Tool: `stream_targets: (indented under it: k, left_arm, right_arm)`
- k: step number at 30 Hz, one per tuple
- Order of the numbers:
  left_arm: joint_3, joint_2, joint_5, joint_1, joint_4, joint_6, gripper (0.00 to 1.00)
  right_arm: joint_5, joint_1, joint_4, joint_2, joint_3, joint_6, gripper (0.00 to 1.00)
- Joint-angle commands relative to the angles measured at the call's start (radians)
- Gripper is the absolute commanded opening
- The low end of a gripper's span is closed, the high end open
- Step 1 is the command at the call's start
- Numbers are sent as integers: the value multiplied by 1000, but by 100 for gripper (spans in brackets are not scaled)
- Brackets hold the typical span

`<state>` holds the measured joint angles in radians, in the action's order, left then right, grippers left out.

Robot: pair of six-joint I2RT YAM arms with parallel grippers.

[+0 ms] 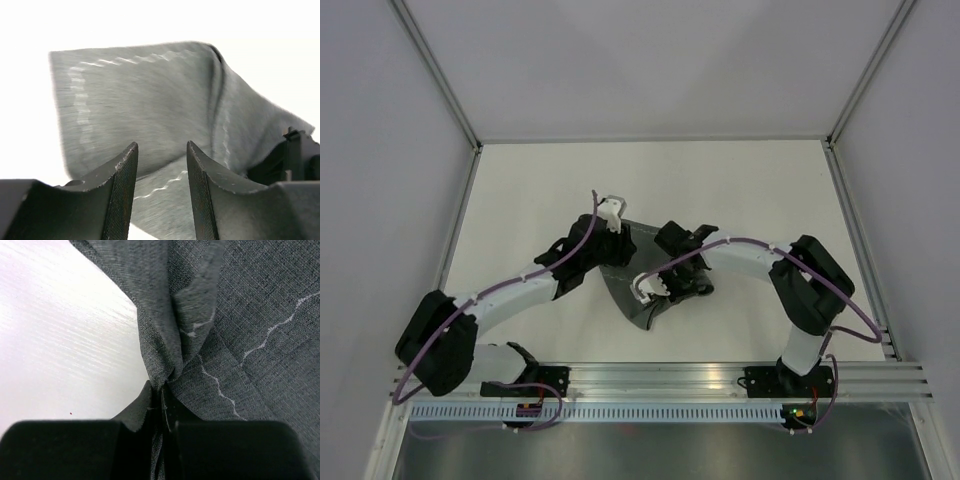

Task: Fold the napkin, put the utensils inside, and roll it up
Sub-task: Roll the napkin with the utensil

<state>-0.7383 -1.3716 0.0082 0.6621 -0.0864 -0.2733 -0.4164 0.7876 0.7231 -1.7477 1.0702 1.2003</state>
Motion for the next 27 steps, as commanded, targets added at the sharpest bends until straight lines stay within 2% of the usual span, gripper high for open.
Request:
stream_targets:
  k: [1, 4, 6, 10, 13, 15, 17, 20, 27]
  left_arm:
    - [72, 178, -278, -4, -64, -75, 50]
    - [160, 348, -333, -5, -131, -76, 51]
    - [203, 440, -321, -1, -156, -40, 51]
    - [250, 543, -323, 28, -220, 37, 51]
    - [246, 562, -324, 97, -253, 141, 51]
    - [218, 546, -352, 201, -271, 253, 50]
    - [168, 493, -444, 317, -273, 381, 50]
    - [82, 380, -531, 425, -216, 492, 50]
    - [-33, 151, -553, 550, -112, 579, 55]
  right_arm:
    - [-113, -39, 220, -122, 127, 53, 0]
    - [-165, -86, 347, -246, 270, 90, 1]
    - [-202, -106, 447, -307, 379, 119, 1]
    - [-239, -145, 550, -462, 522, 140, 0]
    - [-251, -165, 608, -550, 611, 146, 0]
    - [-259, -172, 672, -591, 689, 163, 0]
    - [-275, -182, 720, -644, 734, 160, 1]
    - [-260, -186, 733, -688, 790, 127, 0]
    - [-262, -191, 731, -717, 817, 85, 1]
